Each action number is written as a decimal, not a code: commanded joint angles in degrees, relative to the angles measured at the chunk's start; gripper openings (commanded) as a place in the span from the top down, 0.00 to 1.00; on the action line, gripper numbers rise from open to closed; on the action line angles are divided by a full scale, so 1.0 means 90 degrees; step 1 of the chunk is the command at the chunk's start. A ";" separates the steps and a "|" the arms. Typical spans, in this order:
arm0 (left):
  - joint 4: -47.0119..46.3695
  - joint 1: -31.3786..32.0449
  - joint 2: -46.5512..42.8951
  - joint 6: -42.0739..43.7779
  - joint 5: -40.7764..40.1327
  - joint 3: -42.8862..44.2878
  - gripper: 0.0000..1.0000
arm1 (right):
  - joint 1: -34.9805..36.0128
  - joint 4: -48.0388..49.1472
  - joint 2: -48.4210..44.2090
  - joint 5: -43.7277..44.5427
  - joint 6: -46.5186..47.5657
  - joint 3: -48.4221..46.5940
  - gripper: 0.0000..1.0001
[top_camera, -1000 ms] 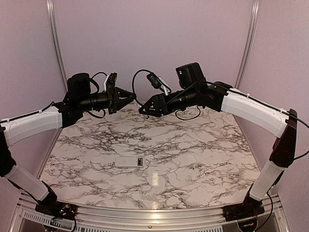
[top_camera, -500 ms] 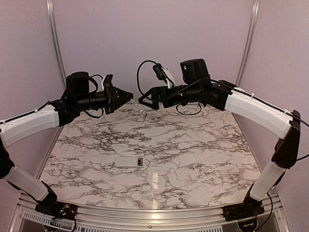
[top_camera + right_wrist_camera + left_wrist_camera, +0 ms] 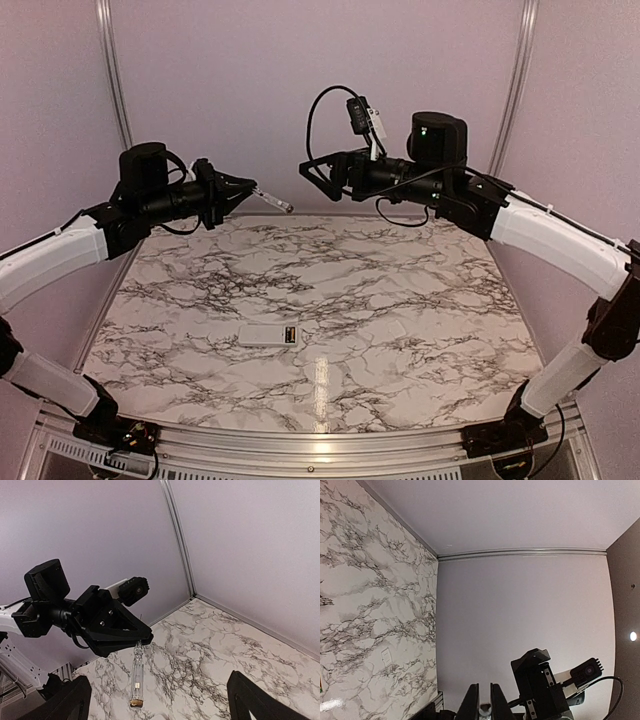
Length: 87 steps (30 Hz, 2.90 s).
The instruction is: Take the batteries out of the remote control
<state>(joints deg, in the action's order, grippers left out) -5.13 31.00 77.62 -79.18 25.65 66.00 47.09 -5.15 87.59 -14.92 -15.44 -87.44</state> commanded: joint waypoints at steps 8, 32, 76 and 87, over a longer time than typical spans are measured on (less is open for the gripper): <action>0.0559 -0.0085 -0.0177 -0.1201 -0.0254 0.0136 1.00 | 0.0031 0.0838 0.0377 -0.0857 -0.0215 -0.0135 0.15; 0.0636 -0.0086 -0.0568 -0.1845 -0.0718 -0.0224 1.00 | 0.0370 0.0395 0.1570 -0.0866 -0.0340 -0.1078 0.37; 0.0631 -0.0075 -0.0246 -0.1986 -0.0916 -0.0018 1.00 | 0.0396 -0.0321 0.2478 -0.1213 -0.0232 -0.2070 0.74; 0.0647 -0.0073 -0.0222 -0.1955 -0.0897 0.0039 1.00 | 0.0394 -0.0310 0.2541 -0.1250 -0.0221 -0.2088 0.82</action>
<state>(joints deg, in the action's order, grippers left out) 0.43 30.37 75.00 -97.32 17.47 64.77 50.00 -7.60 109.67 -25.52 -17.91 -103.81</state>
